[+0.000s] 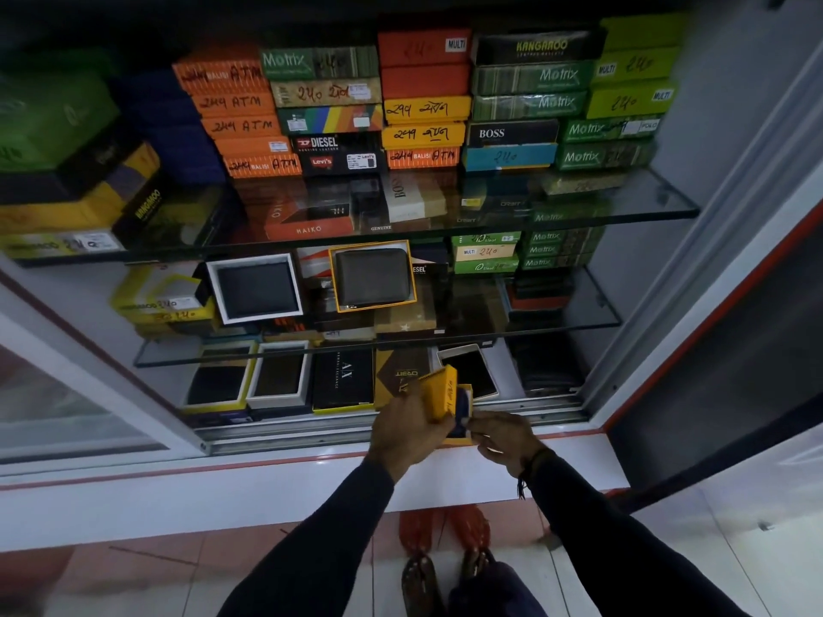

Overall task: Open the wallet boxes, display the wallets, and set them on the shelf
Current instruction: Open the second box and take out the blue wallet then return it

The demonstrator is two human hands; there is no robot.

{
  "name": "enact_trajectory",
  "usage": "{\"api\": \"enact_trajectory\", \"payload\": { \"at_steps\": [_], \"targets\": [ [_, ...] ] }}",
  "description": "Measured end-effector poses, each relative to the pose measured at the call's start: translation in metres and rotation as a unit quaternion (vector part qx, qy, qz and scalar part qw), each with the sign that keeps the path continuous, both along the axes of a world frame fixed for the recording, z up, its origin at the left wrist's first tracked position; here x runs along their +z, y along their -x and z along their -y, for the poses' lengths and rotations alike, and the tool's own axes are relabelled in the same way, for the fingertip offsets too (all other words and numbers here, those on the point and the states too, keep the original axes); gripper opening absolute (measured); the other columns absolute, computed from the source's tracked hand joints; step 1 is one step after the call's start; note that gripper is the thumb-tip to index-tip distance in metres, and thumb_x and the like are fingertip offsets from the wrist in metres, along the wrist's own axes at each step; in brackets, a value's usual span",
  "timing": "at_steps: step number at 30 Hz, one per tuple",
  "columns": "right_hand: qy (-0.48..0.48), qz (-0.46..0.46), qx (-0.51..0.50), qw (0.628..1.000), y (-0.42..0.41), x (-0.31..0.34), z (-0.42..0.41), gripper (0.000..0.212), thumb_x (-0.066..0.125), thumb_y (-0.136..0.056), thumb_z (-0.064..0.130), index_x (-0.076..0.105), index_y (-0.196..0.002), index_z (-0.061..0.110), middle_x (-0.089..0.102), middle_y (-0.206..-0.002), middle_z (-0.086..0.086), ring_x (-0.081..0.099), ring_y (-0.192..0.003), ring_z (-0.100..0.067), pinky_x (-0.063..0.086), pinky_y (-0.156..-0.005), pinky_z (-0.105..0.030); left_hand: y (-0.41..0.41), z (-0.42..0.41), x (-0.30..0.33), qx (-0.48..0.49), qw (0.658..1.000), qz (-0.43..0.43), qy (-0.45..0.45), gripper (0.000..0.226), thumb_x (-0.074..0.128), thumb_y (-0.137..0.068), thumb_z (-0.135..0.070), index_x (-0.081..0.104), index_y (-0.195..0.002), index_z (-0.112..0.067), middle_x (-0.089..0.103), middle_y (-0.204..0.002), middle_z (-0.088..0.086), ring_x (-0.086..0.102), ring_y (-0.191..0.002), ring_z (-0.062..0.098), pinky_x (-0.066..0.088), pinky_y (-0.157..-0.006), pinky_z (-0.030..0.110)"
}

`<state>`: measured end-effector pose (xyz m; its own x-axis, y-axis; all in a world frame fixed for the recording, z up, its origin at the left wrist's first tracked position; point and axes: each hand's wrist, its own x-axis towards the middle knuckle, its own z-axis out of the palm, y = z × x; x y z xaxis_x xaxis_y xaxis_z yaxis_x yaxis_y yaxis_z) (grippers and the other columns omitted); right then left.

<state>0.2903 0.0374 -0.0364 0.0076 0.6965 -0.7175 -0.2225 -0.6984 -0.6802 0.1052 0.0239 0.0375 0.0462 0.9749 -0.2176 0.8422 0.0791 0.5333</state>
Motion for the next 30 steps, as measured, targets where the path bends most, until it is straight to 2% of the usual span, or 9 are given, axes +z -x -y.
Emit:
{"api": "enact_trajectory", "payload": {
  "at_steps": [4, 10, 14, 16, 17, 19, 21, 25, 30],
  "targets": [
    [-0.024, 0.012, 0.009, 1.0, 0.016, 0.005, 0.001, 0.035, 0.084, -0.075, 0.01, 0.075, -0.105, -0.007, 0.074, -0.095, -0.023, 0.066, -0.083, -0.025, 0.058, -0.079, -0.032, -0.011, 0.006, -0.004, -0.078, 0.986, -0.135, -0.064, 0.065, 0.069, -0.081, -0.052, 0.051, -0.131, -0.014, 0.064, -0.117, 0.011, 0.069, -0.097, 0.029, 0.052, -0.071, 0.034],
    [-0.062, 0.025, 0.02, 0.998, 0.019, 0.014, 0.0, 0.032, 0.084, -0.077, 0.014, 0.076, -0.104, -0.003, 0.076, -0.107, -0.021, 0.071, -0.091, -0.026, 0.059, -0.07, -0.027, -0.01, 0.005, -0.002, -0.085, 0.985, -0.108, -0.104, 0.033, 0.068, -0.087, -0.037, 0.063, -0.114, -0.018, 0.069, -0.107, 0.005, 0.068, -0.083, 0.02, 0.058, -0.07, 0.029],
    [-0.074, 0.003, 0.022, 0.997, 0.01, 0.016, 0.001, 0.037, 0.084, -0.076, 0.013, 0.075, -0.108, -0.004, 0.075, -0.106, -0.02, 0.07, -0.095, -0.028, 0.061, -0.08, -0.03, 0.013, 0.01, 0.003, 0.03, 0.991, 0.008, -0.127, 0.012, 0.068, -0.092, -0.03, 0.069, -0.097, -0.019, 0.063, -0.084, -0.005, 0.056, -0.065, 0.006, 0.037, -0.053, 0.01],
    [-0.071, 0.001, 0.037, 0.997, 0.003, 0.015, 0.003, 0.037, 0.083, -0.078, 0.015, 0.074, -0.11, -0.001, 0.076, -0.112, -0.019, 0.072, -0.104, -0.028, 0.059, -0.087, -0.033, 0.038, 0.014, 0.001, 0.126, 0.981, 0.094, -0.115, 0.01, 0.072, -0.091, -0.027, 0.075, -0.088, -0.018, 0.066, -0.07, -0.01, 0.059, -0.059, 0.001, 0.04, -0.05, 0.009],
    [-0.068, 0.002, 0.04, 0.997, 0.0, 0.015, 0.004, 0.038, 0.083, -0.079, 0.015, 0.074, -0.112, -0.001, 0.076, -0.114, -0.018, 0.072, -0.105, -0.028, 0.058, -0.089, -0.034, 0.051, 0.015, -0.001, 0.179, 0.968, 0.148, -0.099, 0.008, 0.075, -0.089, -0.023, 0.078, -0.088, -0.015, 0.07, -0.07, -0.008, 0.064, -0.062, 0.003, 0.046, -0.056, 0.011],
    [-0.061, -0.01, 0.04, 0.997, -0.004, 0.012, 0.004, 0.039, 0.081, -0.08, 0.012, 0.072, -0.114, -0.004, 0.074, -0.112, -0.02, 0.069, -0.101, -0.028, 0.057, -0.091, -0.034, 0.079, 0.012, -0.01, 0.276, 0.924, 0.263, -0.043, 0.01, 0.078, -0.084, -0.012, 0.08, -0.094, -0.011, 0.078, -0.082, 0.003, 0.074, -0.074, 0.016, 0.062, -0.072, 0.032],
    [-0.052, -0.034, 0.047, 0.997, -0.005, 0.014, 0.005, 0.041, 0.079, -0.082, 0.009, 0.069, -0.118, -0.008, 0.071, -0.109, -0.02, 0.065, -0.099, -0.028, 0.055, -0.097, -0.036, 0.099, 0.011, -0.018, 0.332, 0.866, 0.37, 0.045, 0.016, 0.078, -0.081, 0.001, 0.078, -0.096, -0.002, 0.078, -0.095, 0.017, 0.075, -0.081, 0.028, 0.064, -0.074, 0.037],
    [-0.057, -0.022, 0.09, 0.994, 0.006, 0.023, 0.006, 0.04, 0.078, -0.083, 0.009, 0.068, -0.118, -0.008, 0.07, -0.111, -0.02, 0.064, -0.102, -0.028, 0.055, -0.097, -0.036, 0.117, 0.02, -0.026, 0.297, 0.817, 0.473, 0.143, 0.01, 0.07, -0.083, 0.013, 0.073, -0.09, 0.007, 0.072, -0.101, 0.026, 0.071, -0.089, 0.038, 0.065, -0.07, 0.029],
    [-0.066, 0.046, 0.146, 0.986, 0.029, 0.033, 0.004, 0.026, 0.079, -0.081, 0.007, 0.073, -0.101, -0.008, 0.07, -0.102, -0.022, 0.068, -0.09, -0.028, 0.06, -0.08, -0.032, 0.108, 0.024, -0.039, 0.241, 0.822, 0.476, 0.198, 0.015, 0.061, -0.093, 0.006, 0.074, -0.088, 0.0, 0.077, -0.09, 0.019, 0.073, -0.093, 0.035, 0.062, -0.086, 0.036]
  ]
}}
